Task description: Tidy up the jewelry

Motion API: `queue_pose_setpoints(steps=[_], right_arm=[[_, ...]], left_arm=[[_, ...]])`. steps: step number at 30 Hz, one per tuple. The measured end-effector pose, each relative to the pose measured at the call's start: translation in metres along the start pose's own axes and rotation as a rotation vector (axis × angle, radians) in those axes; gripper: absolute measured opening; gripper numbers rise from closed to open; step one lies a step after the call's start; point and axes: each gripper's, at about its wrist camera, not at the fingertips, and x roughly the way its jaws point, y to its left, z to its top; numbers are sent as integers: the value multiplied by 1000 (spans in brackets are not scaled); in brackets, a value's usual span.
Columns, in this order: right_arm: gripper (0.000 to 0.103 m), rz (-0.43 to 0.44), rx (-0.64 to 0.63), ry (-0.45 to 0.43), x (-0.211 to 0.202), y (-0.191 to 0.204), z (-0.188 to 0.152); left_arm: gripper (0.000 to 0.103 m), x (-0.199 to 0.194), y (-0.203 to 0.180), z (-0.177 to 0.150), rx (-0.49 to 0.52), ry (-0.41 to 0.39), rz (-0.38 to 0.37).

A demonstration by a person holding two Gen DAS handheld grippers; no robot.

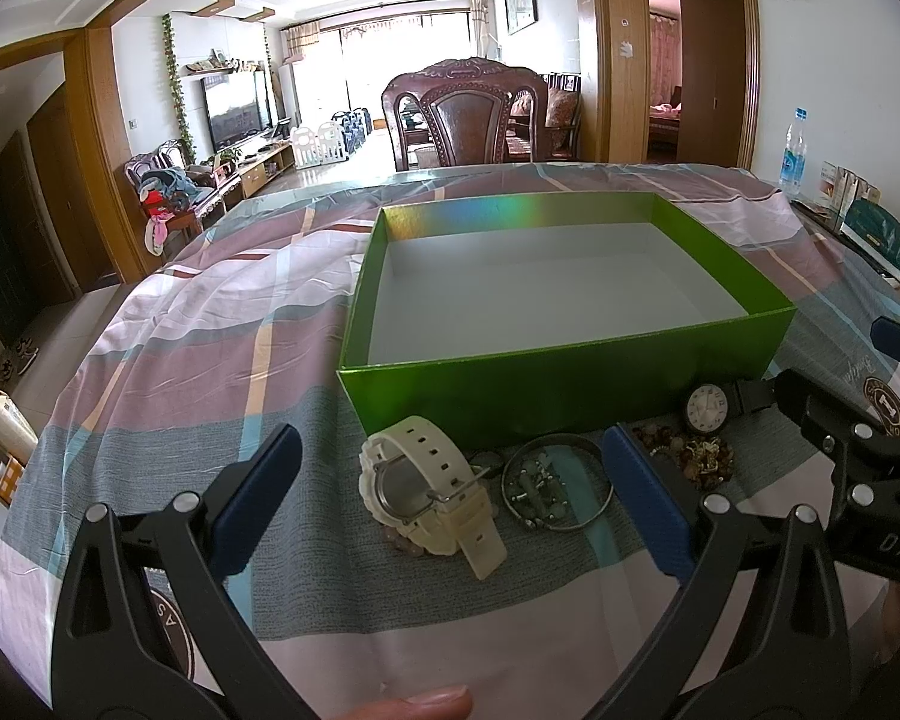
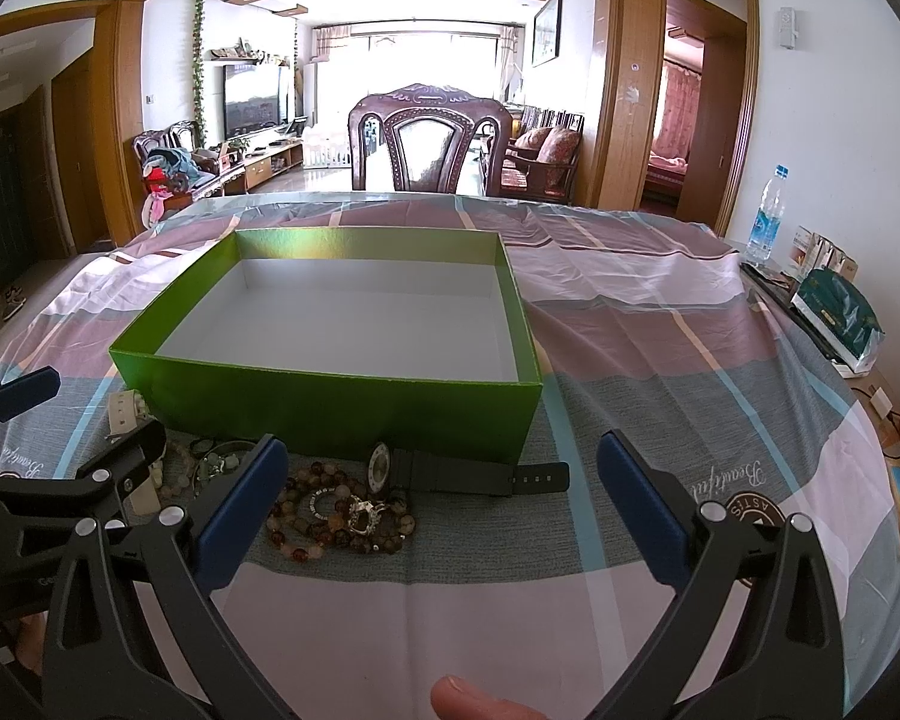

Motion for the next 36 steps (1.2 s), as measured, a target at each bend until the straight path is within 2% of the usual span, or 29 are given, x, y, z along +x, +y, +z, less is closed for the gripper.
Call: queue_pose_setpoints(steps=[36], right_arm=[[100,1,0,2,2,0,0]], left_arm=[[99,2,1,-5,3,6,0]])
